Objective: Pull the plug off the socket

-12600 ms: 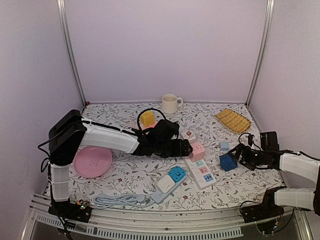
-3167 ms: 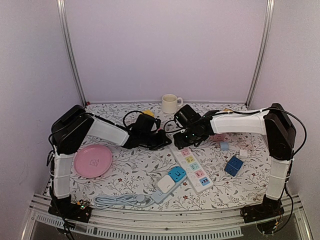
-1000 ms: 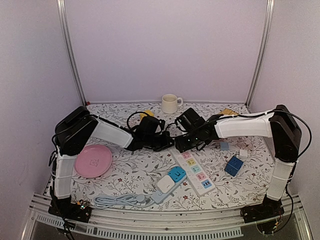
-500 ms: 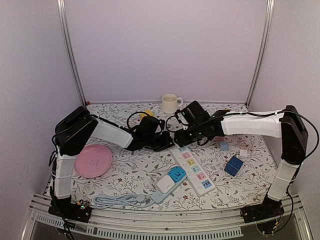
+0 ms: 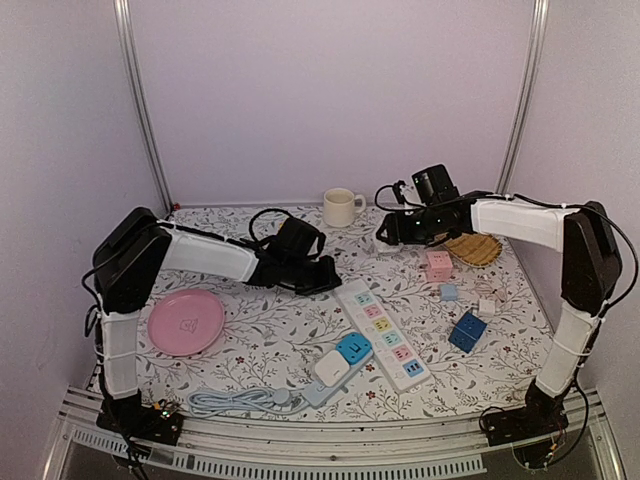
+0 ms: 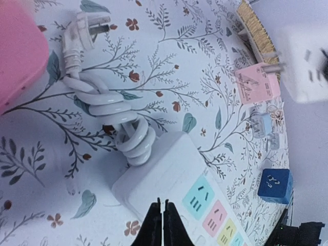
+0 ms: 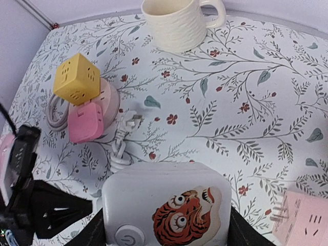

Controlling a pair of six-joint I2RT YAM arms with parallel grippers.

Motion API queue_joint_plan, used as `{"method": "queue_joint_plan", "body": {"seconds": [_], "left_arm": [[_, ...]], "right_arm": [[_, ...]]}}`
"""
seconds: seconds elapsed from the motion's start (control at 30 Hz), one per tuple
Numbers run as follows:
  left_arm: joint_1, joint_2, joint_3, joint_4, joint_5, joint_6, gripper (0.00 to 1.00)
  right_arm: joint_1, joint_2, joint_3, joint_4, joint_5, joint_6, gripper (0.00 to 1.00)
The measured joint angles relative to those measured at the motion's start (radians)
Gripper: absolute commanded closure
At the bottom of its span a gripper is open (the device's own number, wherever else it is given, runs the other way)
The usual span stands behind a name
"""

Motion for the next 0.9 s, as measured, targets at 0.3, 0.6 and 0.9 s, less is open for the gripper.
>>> {"method": "queue_joint_plan", "body": {"seconds": [0.3, 0.6, 0.9], "left_arm": [[0.000, -0.389, -0.186, -0.050, -0.060, 0.043, 0.88], [0.001, -0.588, -0.363, -0.087, -0.112, 0.058, 0.86], [0.001, -0.657, -0.401, -0.117, -0.128, 0.065, 0.82]], "right_arm": [[-0.086, 0.267, 0.222, 0.023, -0.178, 0.029, 0.87], [-0.085, 0.475, 0.396, 0.032, -0.307, 0.098, 0.74], [-0.111, 0.515, 0.400, 0.042, -0.322, 0.153, 0.26]]}}
